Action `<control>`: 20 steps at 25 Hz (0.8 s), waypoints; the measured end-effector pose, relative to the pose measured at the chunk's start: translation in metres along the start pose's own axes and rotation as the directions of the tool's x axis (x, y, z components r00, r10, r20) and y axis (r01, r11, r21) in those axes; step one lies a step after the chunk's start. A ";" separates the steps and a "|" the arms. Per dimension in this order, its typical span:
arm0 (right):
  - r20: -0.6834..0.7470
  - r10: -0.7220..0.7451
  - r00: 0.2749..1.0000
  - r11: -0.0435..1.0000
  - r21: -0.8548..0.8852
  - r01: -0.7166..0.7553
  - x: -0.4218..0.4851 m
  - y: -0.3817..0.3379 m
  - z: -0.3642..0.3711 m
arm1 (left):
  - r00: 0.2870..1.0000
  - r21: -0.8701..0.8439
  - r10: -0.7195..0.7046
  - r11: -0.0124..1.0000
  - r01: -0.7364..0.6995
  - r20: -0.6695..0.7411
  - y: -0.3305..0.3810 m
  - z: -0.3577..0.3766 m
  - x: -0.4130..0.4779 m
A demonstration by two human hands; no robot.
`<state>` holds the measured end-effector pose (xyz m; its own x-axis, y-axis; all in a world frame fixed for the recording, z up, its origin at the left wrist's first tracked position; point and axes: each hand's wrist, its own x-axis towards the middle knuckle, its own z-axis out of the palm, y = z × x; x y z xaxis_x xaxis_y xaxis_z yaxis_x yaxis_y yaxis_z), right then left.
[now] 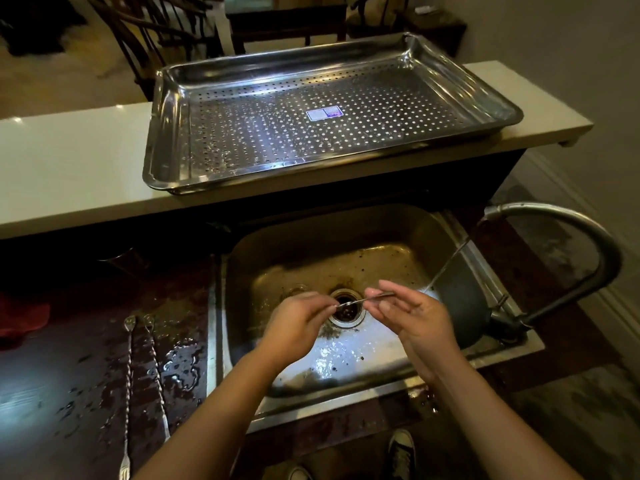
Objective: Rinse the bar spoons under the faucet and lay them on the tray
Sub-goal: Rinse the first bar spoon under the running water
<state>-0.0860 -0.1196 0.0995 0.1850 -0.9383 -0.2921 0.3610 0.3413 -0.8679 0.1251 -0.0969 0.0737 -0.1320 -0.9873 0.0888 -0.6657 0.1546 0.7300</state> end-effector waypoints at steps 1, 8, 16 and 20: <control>-0.011 -0.004 1.000 1.000 0.003 0.004 0.006 -0.002 -0.003 | 0.993 -0.128 -0.102 0.986 0.108 0.057 0.006 0.001 0.006; -0.027 -0.014 1.000 0.999 -0.043 0.013 0.038 -0.028 -0.014 | 0.891 -0.542 -0.380 0.707 0.454 0.250 0.047 0.009 0.030; -0.102 -0.036 0.994 0.995 -0.094 0.026 0.052 -0.042 -0.030 | 0.960 -0.126 -0.279 0.953 0.274 -0.019 0.064 0.027 0.040; -0.147 0.017 0.989 0.999 -0.037 -0.023 0.042 -0.029 -0.022 | 0.965 -0.070 -0.262 0.963 0.262 0.001 0.059 0.022 0.037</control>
<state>-0.1091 -0.1702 0.1039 0.0551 -0.9302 -0.3629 0.3226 0.3606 -0.8752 0.0644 -0.1232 0.1054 0.0465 -0.9932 -0.1063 -0.6238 -0.1120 0.7735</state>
